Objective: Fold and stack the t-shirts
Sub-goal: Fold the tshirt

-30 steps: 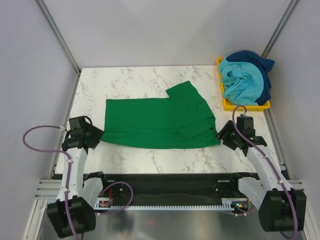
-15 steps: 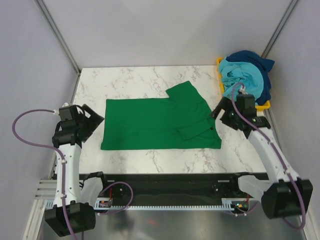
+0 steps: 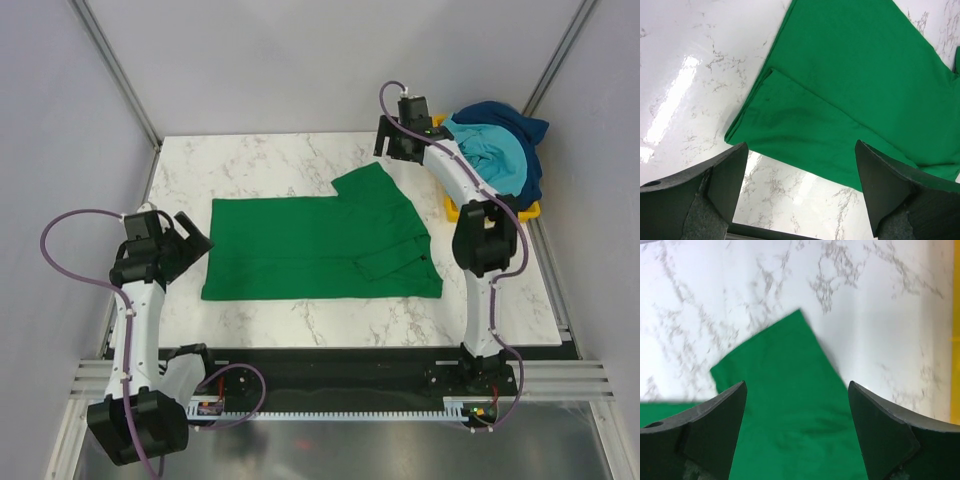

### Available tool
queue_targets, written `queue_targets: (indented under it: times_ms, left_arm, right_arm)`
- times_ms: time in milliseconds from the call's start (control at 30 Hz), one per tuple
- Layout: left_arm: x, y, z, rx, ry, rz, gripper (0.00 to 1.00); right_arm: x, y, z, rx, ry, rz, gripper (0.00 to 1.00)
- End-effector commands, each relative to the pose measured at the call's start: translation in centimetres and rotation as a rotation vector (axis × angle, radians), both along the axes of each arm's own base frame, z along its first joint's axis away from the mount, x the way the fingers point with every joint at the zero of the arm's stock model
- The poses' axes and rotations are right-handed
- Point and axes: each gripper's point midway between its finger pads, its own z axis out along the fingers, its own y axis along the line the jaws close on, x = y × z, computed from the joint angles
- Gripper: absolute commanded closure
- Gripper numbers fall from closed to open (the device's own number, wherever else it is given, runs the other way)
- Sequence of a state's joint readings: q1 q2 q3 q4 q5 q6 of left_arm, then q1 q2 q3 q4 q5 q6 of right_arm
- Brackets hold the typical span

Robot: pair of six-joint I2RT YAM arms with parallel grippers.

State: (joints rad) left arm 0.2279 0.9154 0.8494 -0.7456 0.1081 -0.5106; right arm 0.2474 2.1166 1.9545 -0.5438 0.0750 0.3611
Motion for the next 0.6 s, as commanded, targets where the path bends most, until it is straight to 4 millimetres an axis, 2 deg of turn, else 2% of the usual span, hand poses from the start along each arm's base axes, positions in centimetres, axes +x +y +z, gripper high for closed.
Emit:
queue_targets:
  times_ms: [0, 33, 67, 167, 200, 233, 267, 367, 533, 567]
  left_arm:
    - [0.8, -0.4, 0.2, 0.015, -0.031, -0.065, 0.06]
    - [0.8, -0.6, 0.1, 0.016, -0.028, -0.073, 0.06]
    - [0.8, -0.8, 0.1, 0.015, -0.030, -0.079, 0.07]
    - [0.8, -1.0, -0.1, 0.013, -0.024, -0.088, 0.08]
    - [0.9, -1.0, -0.1, 0.013, -0.025, -0.087, 0.08]
    - [0.9, -1.0, -0.1, 0.012, -0.024, -0.087, 0.08]
    - [0.9, -1.1, -0.1, 0.010, -0.023, -0.089, 0.09]
    - [1.0, -1.1, -0.1, 0.008, -0.028, -0.093, 0.09]
    - [1.0, -1.2, -0.3, 0.006, -0.024, -0.094, 0.11]
    - [1.0, -1.2, -0.4, 0.006, -0.021, -0.094, 0.11]
  right_arm:
    - [3.3, -1.2, -2.7, -0.128, 0.006, -0.035, 0.10]
    - [4.8, -1.3, -1.6, -0.137, -0.040, -0.058, 0.10]
    - [5.7, -1.2, -4.0, -0.150, -0.018, -0.059, 0.10]
    - [8.2, -1.0, -3.7, -0.155, -0.077, -0.074, 0.10]
    - [8.6, -0.9, -5.9, -0.161, -0.053, -0.071, 0.09]
    - [9.2, -0.7, -5.7, -0.155, -0.073, -0.072, 0.09]
    - [9.7, -0.5, -6.4, -0.143, -0.080, -0.073, 0.09]
    - [10.0, 0.0, -10.0, -0.126, -0.048, -0.070, 0.12]
    - [9.6, 1.5, -12.9, -0.100, -0.017, -0.046, 0.22]
    - [9.5, 1.9, -13.3, -0.095, -0.018, -0.039, 0.27]
